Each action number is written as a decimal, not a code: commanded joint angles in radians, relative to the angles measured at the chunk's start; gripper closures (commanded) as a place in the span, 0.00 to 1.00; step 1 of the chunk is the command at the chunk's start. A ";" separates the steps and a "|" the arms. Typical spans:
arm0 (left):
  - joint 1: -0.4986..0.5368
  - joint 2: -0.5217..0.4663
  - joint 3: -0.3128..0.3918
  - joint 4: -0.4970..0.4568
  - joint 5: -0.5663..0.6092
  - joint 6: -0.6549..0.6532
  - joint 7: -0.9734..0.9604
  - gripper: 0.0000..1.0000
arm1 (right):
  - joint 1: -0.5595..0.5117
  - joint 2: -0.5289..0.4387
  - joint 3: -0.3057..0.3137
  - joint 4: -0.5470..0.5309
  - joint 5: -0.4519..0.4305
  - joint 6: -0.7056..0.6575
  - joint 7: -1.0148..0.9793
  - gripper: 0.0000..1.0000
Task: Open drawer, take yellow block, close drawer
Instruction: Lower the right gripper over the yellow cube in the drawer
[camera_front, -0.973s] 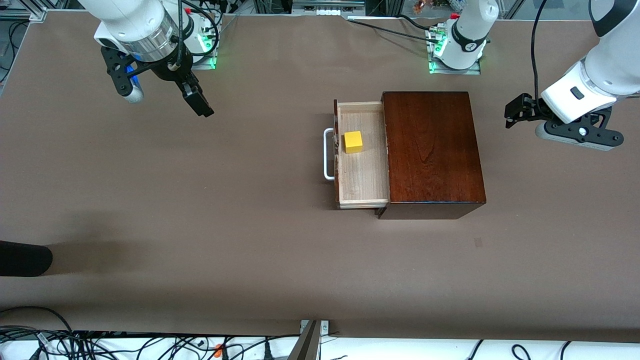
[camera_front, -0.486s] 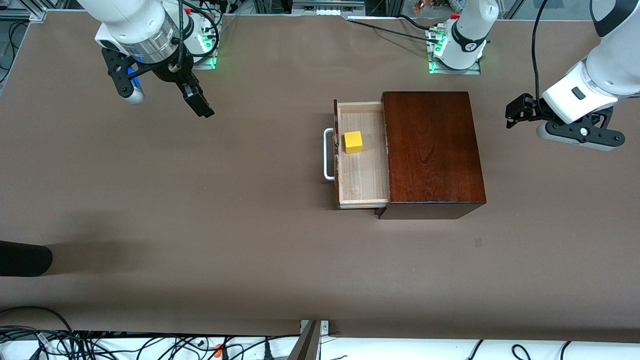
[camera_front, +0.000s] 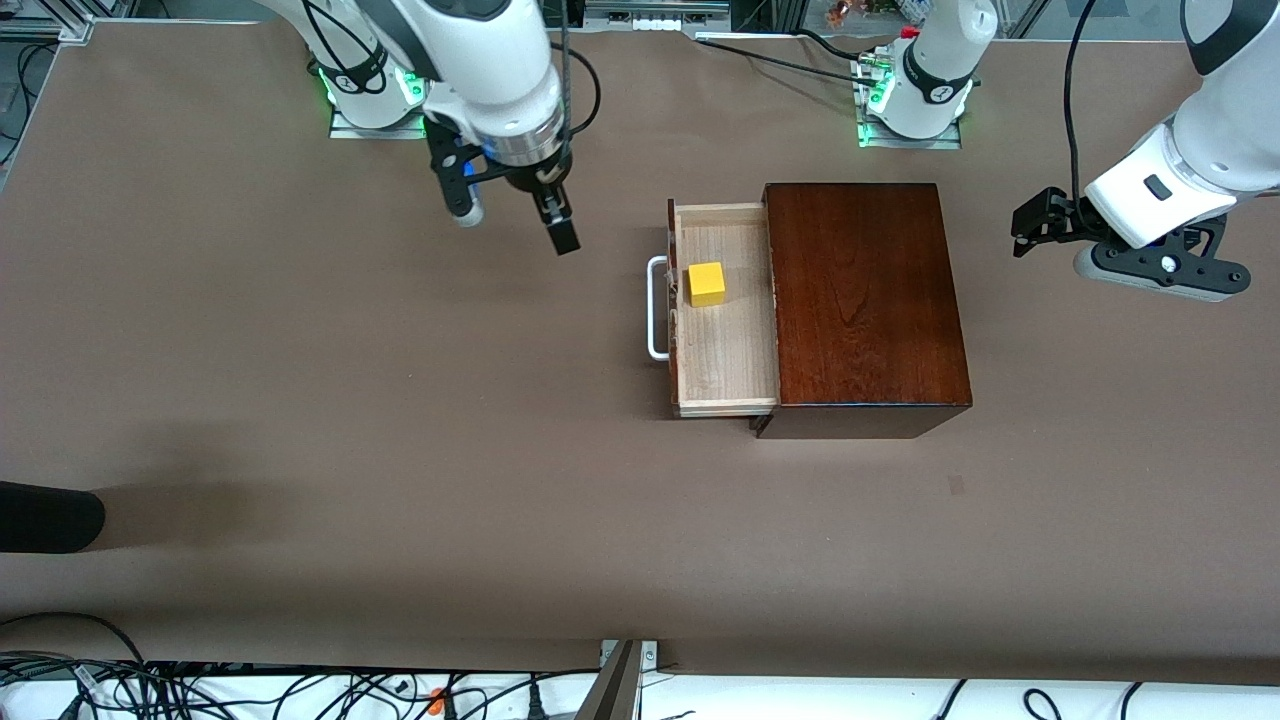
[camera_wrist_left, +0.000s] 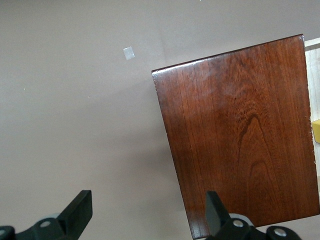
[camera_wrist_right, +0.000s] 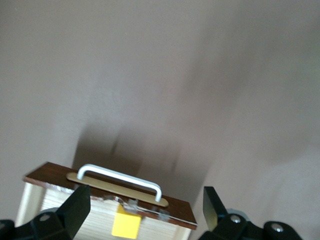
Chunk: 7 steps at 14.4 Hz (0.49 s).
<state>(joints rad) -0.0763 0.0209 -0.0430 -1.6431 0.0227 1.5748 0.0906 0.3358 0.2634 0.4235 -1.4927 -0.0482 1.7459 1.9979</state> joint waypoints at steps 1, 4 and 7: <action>0.009 0.014 -0.005 0.032 -0.009 -0.022 0.001 0.00 | -0.008 -0.006 0.001 0.028 -0.001 -0.028 -0.002 0.00; 0.010 0.014 -0.005 0.032 -0.009 -0.022 0.001 0.00 | -0.008 -0.006 0.001 0.028 -0.001 -0.028 -0.002 0.00; 0.012 0.017 -0.005 0.032 -0.009 -0.022 0.003 0.00 | 0.000 -0.004 0.008 0.029 0.001 -0.023 0.015 0.00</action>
<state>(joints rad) -0.0752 0.0220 -0.0425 -1.6431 0.0227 1.5734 0.0906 0.3298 0.2628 0.4220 -1.4761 -0.0480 1.7378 1.9973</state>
